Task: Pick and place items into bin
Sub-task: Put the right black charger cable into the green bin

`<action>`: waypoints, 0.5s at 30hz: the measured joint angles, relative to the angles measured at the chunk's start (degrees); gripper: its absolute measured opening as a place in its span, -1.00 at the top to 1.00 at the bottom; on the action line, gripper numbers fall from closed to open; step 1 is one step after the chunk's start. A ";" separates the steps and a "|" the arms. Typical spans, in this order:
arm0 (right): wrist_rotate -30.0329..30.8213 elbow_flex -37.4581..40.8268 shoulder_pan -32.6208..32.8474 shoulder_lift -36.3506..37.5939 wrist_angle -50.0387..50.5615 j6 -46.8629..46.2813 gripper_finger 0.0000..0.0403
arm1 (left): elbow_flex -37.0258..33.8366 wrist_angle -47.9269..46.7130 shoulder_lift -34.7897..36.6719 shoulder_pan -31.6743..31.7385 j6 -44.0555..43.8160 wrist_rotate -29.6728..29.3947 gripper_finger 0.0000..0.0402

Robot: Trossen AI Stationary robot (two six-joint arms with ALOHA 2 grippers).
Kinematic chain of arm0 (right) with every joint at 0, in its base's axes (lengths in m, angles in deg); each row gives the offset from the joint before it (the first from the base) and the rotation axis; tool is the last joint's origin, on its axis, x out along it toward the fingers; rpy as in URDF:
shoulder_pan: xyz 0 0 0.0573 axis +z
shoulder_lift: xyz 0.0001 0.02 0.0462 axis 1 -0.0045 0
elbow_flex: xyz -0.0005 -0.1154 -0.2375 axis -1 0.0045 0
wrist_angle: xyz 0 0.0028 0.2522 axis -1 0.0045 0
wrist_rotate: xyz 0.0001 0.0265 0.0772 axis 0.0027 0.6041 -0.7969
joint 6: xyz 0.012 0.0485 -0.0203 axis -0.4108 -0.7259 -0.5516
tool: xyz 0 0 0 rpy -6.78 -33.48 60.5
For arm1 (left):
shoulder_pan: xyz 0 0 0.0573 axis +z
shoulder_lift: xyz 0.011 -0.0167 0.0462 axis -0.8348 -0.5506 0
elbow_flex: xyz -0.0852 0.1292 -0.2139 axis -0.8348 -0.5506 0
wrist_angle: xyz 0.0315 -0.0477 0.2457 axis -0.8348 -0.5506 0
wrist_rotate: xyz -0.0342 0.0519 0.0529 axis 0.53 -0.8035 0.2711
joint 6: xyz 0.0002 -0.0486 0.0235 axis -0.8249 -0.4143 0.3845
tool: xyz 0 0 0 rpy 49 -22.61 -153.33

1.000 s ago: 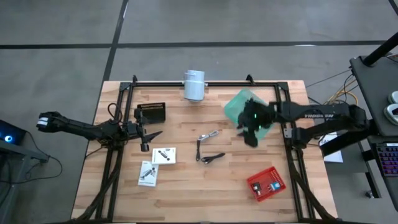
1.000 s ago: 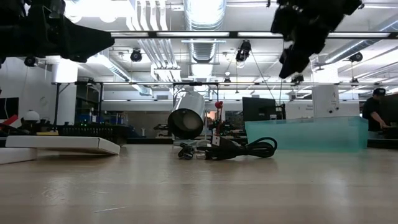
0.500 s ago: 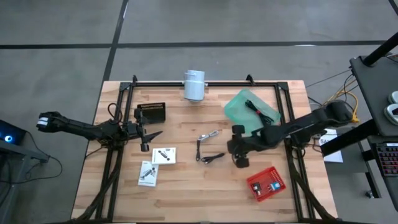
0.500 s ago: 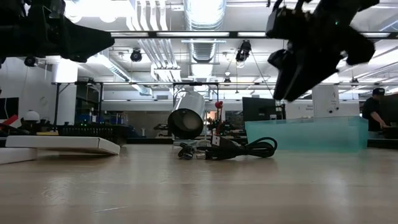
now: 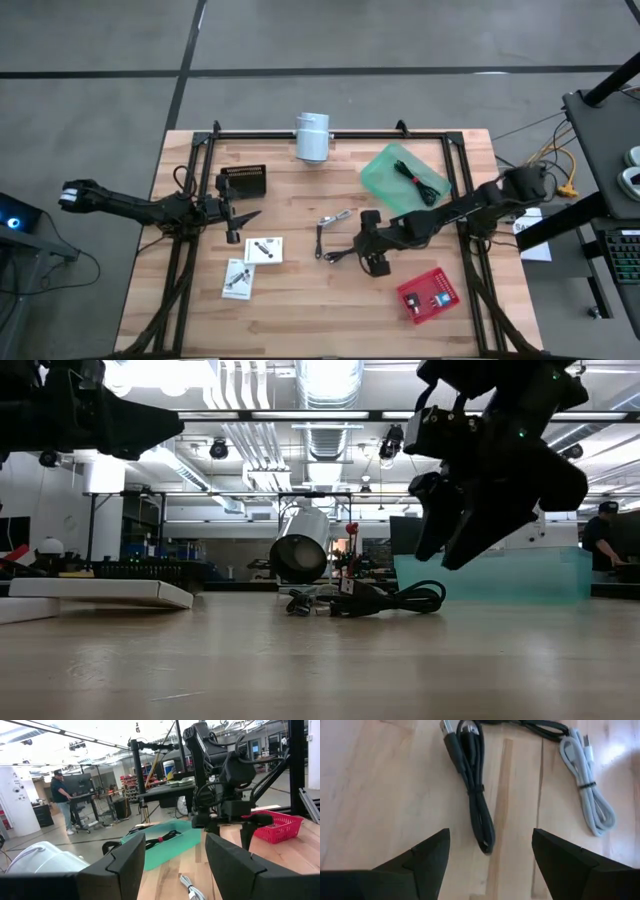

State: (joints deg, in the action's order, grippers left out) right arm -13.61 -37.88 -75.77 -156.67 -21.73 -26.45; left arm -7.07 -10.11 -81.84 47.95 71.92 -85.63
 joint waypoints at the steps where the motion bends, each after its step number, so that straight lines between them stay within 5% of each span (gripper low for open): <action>1: 0.02 0.00 0.00 -0.52 -0.48 0.15 -0.32 | 0.00 -0.02 0.00 0.00 0.00 0.01 0.04; 15: 0.10 0.00 0.00 -4.72 -3.74 1.22 -0.10 | 0.00 0.00 0.00 0.00 0.00 0.01 0.04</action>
State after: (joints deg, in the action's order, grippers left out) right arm -13.51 -37.88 -75.77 -161.39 -25.46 -25.22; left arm -7.07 -10.11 -81.84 47.95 71.92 -85.62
